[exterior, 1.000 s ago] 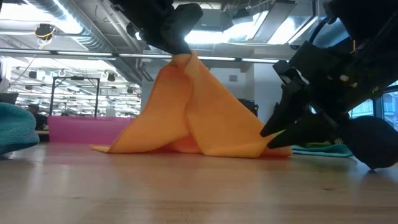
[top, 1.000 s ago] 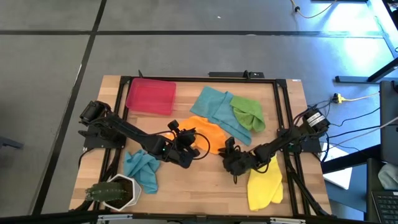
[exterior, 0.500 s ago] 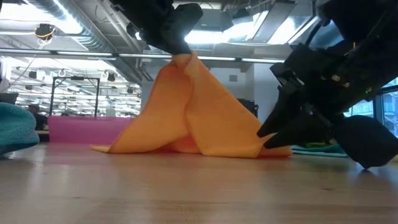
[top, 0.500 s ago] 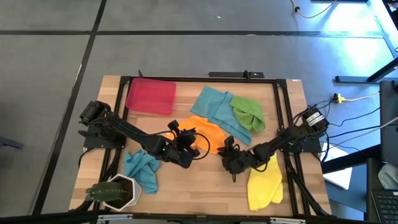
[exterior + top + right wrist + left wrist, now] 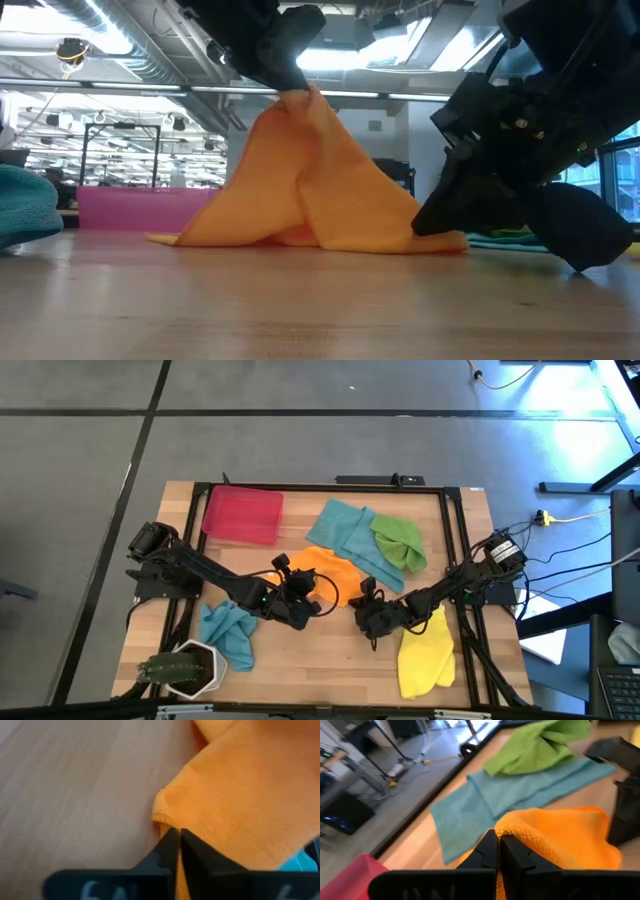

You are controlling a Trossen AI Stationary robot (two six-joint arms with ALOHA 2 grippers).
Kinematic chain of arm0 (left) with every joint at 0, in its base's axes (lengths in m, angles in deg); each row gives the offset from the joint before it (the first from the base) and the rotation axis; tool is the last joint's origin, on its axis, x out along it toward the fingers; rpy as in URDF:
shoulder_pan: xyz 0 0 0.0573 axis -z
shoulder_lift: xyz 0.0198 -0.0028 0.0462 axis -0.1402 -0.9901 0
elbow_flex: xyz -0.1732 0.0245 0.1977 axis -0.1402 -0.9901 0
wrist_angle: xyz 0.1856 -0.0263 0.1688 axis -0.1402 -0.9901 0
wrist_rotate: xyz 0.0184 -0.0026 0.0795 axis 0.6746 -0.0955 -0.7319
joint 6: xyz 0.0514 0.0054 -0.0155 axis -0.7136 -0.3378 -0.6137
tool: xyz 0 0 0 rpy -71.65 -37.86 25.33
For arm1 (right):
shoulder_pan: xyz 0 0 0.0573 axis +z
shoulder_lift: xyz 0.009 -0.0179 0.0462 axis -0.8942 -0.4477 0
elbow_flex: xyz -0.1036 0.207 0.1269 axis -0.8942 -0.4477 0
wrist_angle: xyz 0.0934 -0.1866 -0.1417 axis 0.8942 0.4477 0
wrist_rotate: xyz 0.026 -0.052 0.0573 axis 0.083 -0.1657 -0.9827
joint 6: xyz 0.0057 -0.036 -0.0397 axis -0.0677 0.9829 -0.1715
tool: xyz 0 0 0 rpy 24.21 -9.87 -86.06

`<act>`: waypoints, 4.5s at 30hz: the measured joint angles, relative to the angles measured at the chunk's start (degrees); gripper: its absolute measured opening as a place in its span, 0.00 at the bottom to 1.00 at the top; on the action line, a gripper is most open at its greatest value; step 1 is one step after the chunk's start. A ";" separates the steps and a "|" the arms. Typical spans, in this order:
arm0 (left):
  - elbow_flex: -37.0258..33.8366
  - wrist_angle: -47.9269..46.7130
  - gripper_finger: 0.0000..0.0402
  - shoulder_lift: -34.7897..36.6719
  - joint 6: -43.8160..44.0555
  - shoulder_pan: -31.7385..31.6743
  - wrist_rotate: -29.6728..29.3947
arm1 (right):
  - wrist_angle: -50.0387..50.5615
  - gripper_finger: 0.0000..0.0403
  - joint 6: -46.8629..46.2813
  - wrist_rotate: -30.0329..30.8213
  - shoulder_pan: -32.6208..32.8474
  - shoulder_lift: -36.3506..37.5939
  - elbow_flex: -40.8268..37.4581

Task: Roll microfiber towels into tight, uniform cylinder then place into a basket
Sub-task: Fold the orange microfiber towel

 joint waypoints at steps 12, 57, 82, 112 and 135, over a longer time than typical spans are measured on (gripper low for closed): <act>0.00 -1.85 0.00 -0.02 -0.89 -0.44 5.33 | 7.43 0.01 -17.73 6.98 0.52 18.89 -3.65; -9.73 4.34 0.00 -0.07 3.16 4.64 45.68 | 25.01 0.00 -50.80 -5.87 5.41 25.46 -8.25; -10.72 5.76 0.19 -0.07 -1.71 -1.41 45.90 | 23.10 0.18 -43.44 -6.86 0.98 15.69 -6.54; 1.27 1.70 0.25 -1.94 -5.77 5.32 35.68 | 28.81 0.25 -39.53 -6.08 9.04 20.03 3.36; 1.11 7.33 0.24 -12.67 -5.22 2.38 32.43 | 8.04 0.25 -35.92 -19.53 5.75 3.95 0.30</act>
